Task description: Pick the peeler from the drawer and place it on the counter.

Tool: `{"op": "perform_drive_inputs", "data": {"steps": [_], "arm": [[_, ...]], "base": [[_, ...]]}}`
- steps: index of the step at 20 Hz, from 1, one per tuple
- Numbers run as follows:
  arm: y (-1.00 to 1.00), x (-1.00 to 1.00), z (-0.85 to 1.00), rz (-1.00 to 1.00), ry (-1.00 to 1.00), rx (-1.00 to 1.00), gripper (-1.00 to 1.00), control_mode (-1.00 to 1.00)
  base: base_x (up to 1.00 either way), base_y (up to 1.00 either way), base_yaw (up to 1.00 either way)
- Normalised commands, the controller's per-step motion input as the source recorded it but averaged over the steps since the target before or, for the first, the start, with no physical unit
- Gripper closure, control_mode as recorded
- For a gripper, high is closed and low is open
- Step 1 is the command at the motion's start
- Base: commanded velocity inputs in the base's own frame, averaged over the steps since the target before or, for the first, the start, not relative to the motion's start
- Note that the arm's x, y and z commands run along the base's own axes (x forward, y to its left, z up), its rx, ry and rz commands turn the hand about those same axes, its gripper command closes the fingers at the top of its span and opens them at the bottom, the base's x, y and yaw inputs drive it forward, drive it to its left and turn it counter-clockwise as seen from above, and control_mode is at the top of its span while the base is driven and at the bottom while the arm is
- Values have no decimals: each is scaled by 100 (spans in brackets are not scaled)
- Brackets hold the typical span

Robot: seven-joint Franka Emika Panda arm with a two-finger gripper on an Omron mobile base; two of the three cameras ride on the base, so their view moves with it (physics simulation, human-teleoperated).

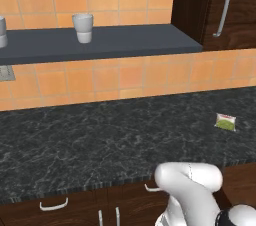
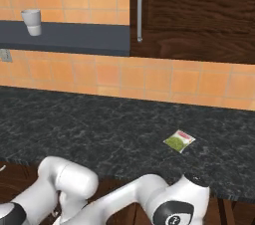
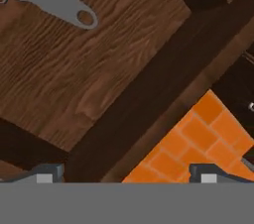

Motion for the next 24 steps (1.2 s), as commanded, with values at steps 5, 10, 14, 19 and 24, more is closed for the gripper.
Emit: {"op": "perform_drive_inputs", "data": {"steps": [5,10,14,19,24], "arm": [[86,60,-3,44,-21,4,-100,-100],[-3,100,-27,54,0,7,-100,-100],[-82,60,-59,45,3,3,-100,-100],[-70,20,-36,4,7,22,-100,-100],[-36,37,-8,0,5,9,-100,-100]], "base": [[0,0,0],[0,0,0],[0,0,0],[0,0,0],[0,0,0]]}}
